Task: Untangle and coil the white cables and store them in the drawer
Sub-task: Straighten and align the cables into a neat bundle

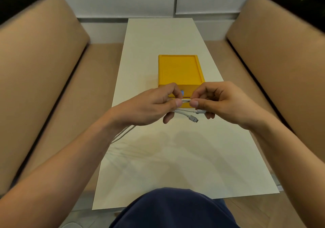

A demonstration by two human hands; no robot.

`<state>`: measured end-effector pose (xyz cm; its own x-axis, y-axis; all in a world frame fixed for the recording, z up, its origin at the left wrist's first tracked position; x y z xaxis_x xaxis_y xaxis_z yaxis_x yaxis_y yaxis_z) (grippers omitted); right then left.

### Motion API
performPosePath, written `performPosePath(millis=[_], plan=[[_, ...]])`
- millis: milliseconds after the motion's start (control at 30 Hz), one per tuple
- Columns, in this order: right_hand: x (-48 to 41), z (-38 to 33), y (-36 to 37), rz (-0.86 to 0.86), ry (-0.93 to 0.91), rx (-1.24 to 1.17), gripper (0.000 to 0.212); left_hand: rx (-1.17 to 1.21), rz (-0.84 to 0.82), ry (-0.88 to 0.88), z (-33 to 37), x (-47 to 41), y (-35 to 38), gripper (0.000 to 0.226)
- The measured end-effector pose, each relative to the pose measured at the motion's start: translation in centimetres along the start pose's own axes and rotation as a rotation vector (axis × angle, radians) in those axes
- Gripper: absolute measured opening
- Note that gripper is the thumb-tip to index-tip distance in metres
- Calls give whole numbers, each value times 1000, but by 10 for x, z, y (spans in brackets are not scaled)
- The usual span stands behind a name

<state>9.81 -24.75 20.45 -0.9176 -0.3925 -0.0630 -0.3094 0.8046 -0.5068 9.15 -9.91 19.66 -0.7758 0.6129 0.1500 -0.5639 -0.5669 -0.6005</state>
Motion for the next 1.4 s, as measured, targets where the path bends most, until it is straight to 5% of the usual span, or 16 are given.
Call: performPosePath(millis=[267, 467, 667, 800, 1000, 1300, 1400], plan=[[3, 4, 1, -59, 65, -104, 7, -32, 10, 11, 1, 0, -1, 12], [3, 10, -9, -22, 93, -288, 35, 4, 39, 18, -2, 0, -6, 10], [2, 20, -9, 17, 159, -362, 18, -47, 52, 31, 2, -5, -4, 17], [3, 23, -8, -16, 179, -392, 29, -54, 50, 16, 1, -6, -3, 17], [4, 12, -17, -3, 66, -258, 42, -96, 85, 20, -2, -7, -8, 15], [7, -16, -29, 28, -195, 295, 29, 32, 77, -10, -9, -3, -14, 15], [6, -13, -30, 25, -132, 263, 30, 28, 90, -14, -8, -2, -17, 15]])
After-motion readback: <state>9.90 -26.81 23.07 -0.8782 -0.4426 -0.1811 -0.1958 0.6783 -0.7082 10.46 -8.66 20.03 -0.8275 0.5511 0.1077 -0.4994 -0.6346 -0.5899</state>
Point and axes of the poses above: each hand's wrist, its own x-axis away from the middle knuckle, its own y-axis out of the palm, z = x × y, the point moved 9 cm from there along -x, towards the middle knuckle, and after that the axes turned 4 degrees about -y, right-handed, at the moved point
